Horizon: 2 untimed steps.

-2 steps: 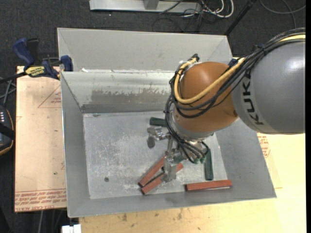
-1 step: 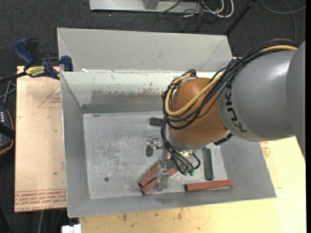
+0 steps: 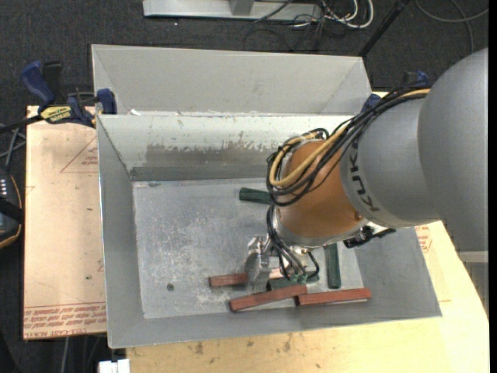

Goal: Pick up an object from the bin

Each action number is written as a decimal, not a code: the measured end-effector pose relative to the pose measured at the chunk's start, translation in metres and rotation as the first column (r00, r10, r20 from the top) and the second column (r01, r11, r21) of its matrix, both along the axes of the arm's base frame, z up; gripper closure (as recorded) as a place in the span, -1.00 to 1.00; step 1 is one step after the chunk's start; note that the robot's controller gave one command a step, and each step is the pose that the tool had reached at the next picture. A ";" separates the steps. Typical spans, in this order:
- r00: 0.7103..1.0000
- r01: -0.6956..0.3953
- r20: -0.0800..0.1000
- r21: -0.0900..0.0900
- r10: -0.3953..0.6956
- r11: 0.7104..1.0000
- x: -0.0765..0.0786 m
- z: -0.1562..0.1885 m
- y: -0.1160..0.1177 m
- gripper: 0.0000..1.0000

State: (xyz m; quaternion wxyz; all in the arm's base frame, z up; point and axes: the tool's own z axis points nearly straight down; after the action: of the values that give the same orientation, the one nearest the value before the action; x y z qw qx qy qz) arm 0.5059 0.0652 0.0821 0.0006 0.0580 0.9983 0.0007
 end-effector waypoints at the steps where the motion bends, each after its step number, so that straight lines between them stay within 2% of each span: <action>1: 1.000 0.000 0.000 0.000 0.000 1.000 0.000 0.000 0.000 1.00; 2: 1.000 -0.020 -0.004 -0.001 0.020 1.000 0.014 0.039 -0.002 1.00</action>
Offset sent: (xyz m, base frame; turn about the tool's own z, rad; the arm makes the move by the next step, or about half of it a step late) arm 0.0192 -0.0030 0.0528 -0.0269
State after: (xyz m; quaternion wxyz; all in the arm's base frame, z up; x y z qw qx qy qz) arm 0.5198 0.0634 0.1212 -0.0012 0.0479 0.9989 0.0002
